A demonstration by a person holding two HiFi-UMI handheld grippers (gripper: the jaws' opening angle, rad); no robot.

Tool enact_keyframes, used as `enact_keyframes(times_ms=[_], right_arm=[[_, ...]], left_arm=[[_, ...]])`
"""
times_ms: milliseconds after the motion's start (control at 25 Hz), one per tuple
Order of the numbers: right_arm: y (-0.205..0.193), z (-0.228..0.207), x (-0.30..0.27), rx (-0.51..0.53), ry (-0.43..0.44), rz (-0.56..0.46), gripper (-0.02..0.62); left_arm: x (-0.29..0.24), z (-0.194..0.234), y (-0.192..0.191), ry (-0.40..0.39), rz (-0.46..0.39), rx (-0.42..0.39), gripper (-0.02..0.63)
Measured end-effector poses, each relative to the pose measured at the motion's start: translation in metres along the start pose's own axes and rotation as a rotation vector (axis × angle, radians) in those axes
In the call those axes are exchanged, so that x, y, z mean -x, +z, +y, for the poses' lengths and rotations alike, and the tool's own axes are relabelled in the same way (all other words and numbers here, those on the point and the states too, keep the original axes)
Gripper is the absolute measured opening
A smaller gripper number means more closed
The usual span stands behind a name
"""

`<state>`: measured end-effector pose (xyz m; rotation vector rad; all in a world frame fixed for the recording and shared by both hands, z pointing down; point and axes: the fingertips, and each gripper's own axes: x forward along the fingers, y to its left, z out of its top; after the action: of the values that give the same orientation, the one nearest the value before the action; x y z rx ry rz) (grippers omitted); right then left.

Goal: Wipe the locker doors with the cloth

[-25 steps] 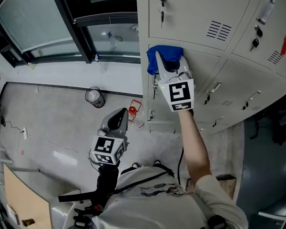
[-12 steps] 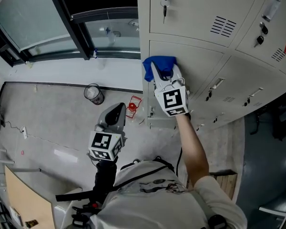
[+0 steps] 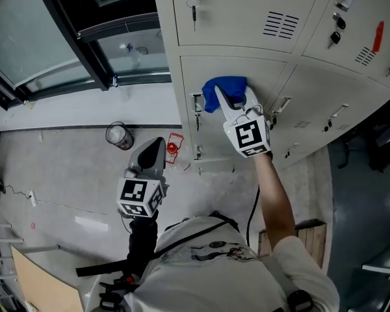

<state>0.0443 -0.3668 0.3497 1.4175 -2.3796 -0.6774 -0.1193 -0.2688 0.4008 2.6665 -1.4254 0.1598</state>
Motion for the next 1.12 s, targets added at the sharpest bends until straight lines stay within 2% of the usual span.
enact_keyframes(times_ms=[240, 760, 1120], right_arm=[[-0.006, -0.028, 0.02, 0.03, -0.034, -0.011, 0.028], [-0.039, -0.075, 0.06, 0.014, -0.118, 0.068, 0.029], [-0.066, -0.083, 0.075, -0.039, -0.143, 0.093, 0.028]], left_arm=[[-0.014, -0.014, 0.0, -0.044, 0.004, -0.004, -0.005], [-0.032, -0.039, -0.002, -0.112, 0.004, 0.004, -0.005], [-0.036, -0.046, -0.002, -0.124, 0.003, -0.001, -0.005]])
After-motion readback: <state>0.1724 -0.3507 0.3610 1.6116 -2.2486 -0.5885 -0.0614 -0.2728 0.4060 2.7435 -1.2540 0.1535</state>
